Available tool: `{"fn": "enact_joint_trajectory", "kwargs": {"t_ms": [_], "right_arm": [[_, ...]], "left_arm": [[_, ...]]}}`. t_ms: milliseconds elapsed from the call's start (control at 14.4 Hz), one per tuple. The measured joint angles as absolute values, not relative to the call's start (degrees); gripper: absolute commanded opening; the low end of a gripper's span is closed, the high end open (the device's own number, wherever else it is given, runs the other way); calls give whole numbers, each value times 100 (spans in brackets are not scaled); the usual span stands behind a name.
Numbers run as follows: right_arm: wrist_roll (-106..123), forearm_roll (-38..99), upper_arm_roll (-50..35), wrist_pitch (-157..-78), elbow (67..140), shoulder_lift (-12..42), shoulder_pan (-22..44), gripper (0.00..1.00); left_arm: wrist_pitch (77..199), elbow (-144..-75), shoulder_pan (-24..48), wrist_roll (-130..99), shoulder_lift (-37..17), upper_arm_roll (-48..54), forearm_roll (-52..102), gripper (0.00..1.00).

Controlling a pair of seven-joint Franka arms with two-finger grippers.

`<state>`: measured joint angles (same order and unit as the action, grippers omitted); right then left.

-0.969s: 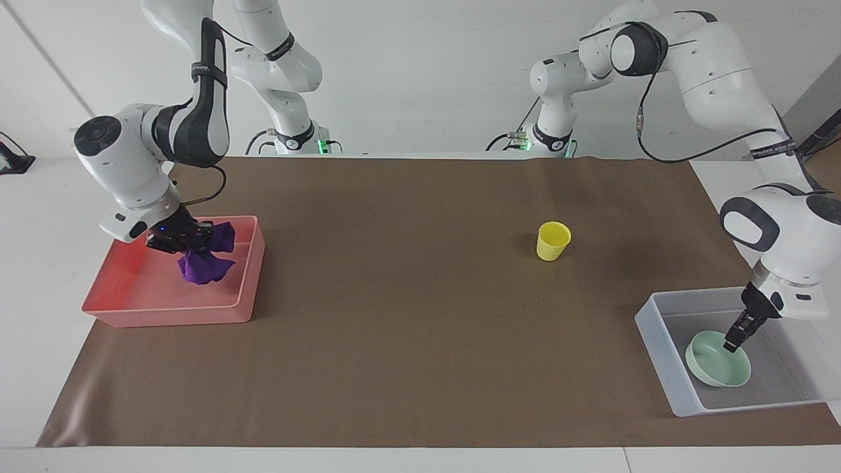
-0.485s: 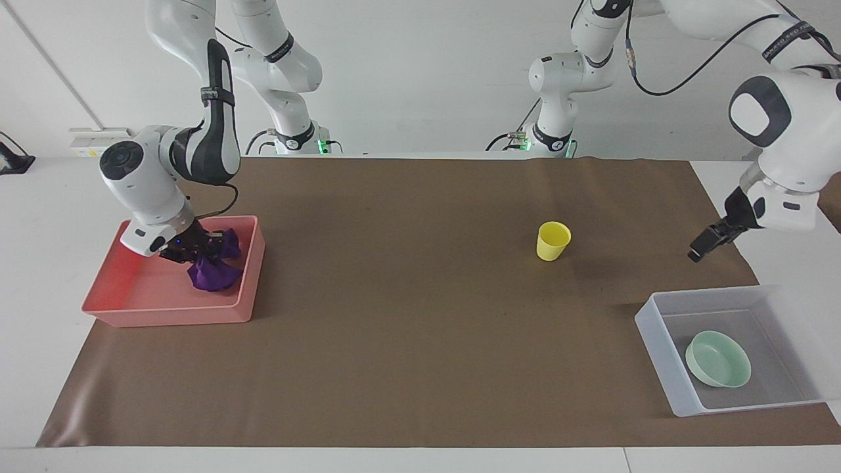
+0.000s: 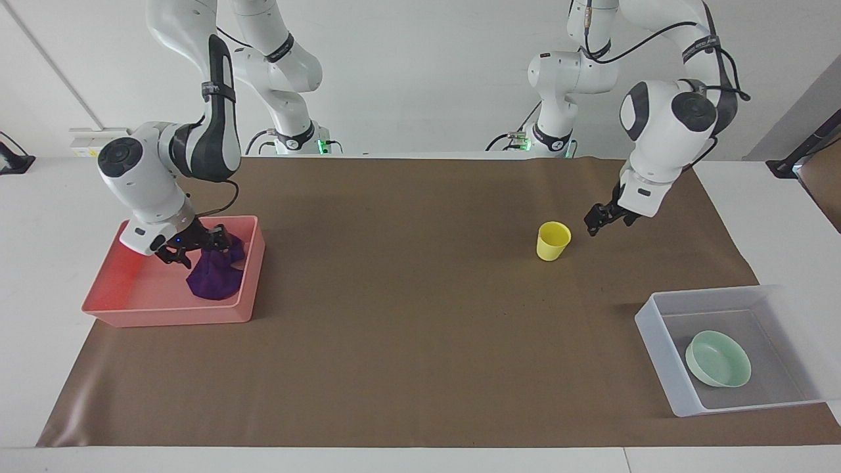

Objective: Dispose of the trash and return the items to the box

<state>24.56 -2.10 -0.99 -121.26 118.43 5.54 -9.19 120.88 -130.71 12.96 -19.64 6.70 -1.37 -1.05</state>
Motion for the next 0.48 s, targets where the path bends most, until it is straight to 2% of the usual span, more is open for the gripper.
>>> {"fn": "enact_joint_trajectory", "kwargs": {"t_ms": [138, 346, 415, 485], "right_arm": [[2013, -210, -114, -11967, 11658, 554, -581, 93], [1220, -210, -136, -11710, 11495, 555, -60, 93], [936, -210, -142, -11512, 11384, 554, 78, 93], [718, -210, -144, -11303, 11252, 550, 186, 93]], "left_arm": [[12244, -13404, 1464, -1965, 700, -134, -105, 100], [12258, -13473, 1574, -1965, 708, -131, -106, 98], [12258, -13496, 1586, -1965, 718, -132, -106, 69], [12258, -13535, 1616, -1966, 730, -134, -106, 32]]}}
